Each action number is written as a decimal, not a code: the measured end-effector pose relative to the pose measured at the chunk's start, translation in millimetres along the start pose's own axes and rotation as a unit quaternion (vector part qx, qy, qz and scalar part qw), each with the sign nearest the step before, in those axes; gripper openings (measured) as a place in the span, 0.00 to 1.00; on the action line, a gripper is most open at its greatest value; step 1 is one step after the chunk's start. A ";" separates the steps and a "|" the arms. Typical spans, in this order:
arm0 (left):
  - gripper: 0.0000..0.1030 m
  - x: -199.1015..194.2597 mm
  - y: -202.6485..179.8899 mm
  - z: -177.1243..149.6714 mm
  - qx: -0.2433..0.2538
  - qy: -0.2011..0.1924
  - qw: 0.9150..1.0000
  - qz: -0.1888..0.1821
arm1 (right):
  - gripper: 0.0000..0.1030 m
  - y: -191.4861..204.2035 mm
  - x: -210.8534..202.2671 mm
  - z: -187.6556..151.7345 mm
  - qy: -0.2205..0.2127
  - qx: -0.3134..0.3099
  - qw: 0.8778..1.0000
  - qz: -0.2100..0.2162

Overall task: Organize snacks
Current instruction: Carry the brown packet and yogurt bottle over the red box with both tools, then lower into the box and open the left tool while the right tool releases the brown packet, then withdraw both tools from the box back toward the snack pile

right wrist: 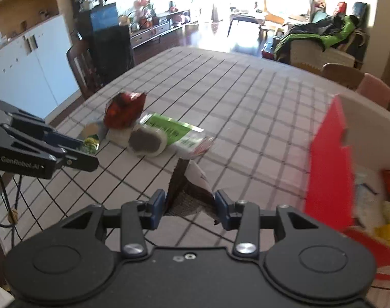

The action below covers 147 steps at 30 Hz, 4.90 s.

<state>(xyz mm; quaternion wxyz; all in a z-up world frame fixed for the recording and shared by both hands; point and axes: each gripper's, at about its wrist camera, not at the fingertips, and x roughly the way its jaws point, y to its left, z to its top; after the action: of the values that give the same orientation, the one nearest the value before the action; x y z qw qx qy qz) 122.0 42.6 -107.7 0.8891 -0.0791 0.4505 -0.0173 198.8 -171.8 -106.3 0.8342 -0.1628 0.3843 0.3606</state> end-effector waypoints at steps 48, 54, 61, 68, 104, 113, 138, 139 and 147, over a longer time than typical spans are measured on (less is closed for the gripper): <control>0.32 153.7 -291.3 149.6 0.142 0.097 0.984 -0.039 | 0.41 -272.9 -54.7 -50.1 0.044 0.125 0.984 -0.122; 0.32 172.2 -293.5 147.0 0.149 0.125 0.981 -0.015 | 0.41 -267.5 -42.9 -45.9 0.048 0.113 0.987 -0.104; 0.33 182.0 -289.3 145.3 0.147 0.141 0.979 -0.008 | 0.41 -264.3 -28.2 -43.7 0.072 0.101 0.988 -0.092; 0.34 184.3 -286.2 141.3 0.140 0.143 0.980 -0.020 | 0.41 -262.9 -28.4 -45.6 0.075 0.106 0.988 -0.087; 0.73 43.4 -236.2 132.9 0.073 -0.051 0.995 -0.043 | 0.89 -206.9 -119.5 -15.4 -0.058 0.102 0.992 -0.043; 0.80 10.5 -196.0 109.3 0.058 -0.084 0.994 -0.033 | 0.99 -170.0 -121.3 3.8 -0.100 0.083 0.991 -0.022; 0.87 -25.7 11.1 33.2 0.007 -0.069 0.996 0.056 | 1.00 -13.1 -17.4 40.9 -0.032 0.021 0.999 0.039; 0.87 -22.6 18.7 30.1 -0.005 -0.062 0.996 0.060 | 1.00 -8.4 -10.8 42.6 -0.028 0.011 0.998 0.047; 0.87 -0.7 73.5 5.9 -0.085 -0.020 0.993 0.084 | 1.00 17.7 48.0 55.6 0.020 -0.064 0.995 0.069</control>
<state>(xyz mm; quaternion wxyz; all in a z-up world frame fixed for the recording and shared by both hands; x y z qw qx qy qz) 123.4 116.0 -115.2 0.8863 -0.1167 0.4373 0.0979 236.4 -106.3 -106.4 0.7875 -0.1962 0.3873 0.4373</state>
